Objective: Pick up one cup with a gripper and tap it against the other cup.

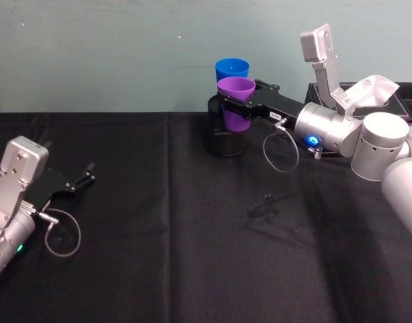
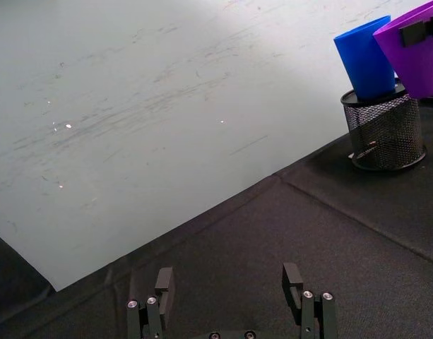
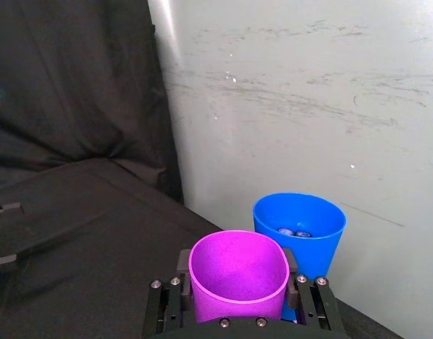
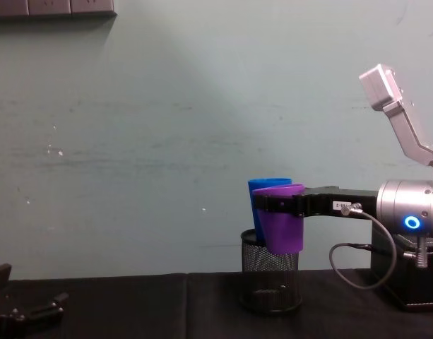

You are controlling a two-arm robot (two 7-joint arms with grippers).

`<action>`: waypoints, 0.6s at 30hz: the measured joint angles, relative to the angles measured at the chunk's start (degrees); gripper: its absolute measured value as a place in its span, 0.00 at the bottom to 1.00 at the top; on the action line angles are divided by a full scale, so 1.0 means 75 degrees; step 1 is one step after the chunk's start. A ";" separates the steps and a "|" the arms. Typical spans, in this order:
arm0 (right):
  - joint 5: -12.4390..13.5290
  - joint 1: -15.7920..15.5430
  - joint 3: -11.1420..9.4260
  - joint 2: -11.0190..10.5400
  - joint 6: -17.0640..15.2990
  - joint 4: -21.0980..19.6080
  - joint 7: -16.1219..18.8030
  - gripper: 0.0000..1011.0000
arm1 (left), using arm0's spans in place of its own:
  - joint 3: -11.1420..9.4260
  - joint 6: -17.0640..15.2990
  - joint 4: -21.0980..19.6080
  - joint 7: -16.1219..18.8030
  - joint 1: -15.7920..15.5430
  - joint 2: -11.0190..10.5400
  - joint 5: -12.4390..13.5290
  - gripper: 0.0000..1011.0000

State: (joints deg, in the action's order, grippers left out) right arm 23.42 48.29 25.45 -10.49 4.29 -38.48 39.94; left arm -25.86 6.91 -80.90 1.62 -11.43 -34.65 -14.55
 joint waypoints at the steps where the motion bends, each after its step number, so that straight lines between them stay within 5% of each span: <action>1: 0.0000 0.0001 0.0000 0.0000 0.0000 0.0001 0.0000 0.72 | 0.0000 0.0000 0.0000 0.0000 0.0000 0.0000 0.0000 0.99; 18: -0.0058 -0.0124 0.0001 -0.0014 -0.0008 -0.0129 0.0091 0.72 | 0.0000 0.0000 0.0000 0.0000 0.0000 0.0000 0.0000 0.99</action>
State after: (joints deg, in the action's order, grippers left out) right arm 22.99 47.36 25.46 -10.60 4.23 -39.45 40.62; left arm -25.86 6.91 -80.90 1.62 -11.43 -34.64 -14.55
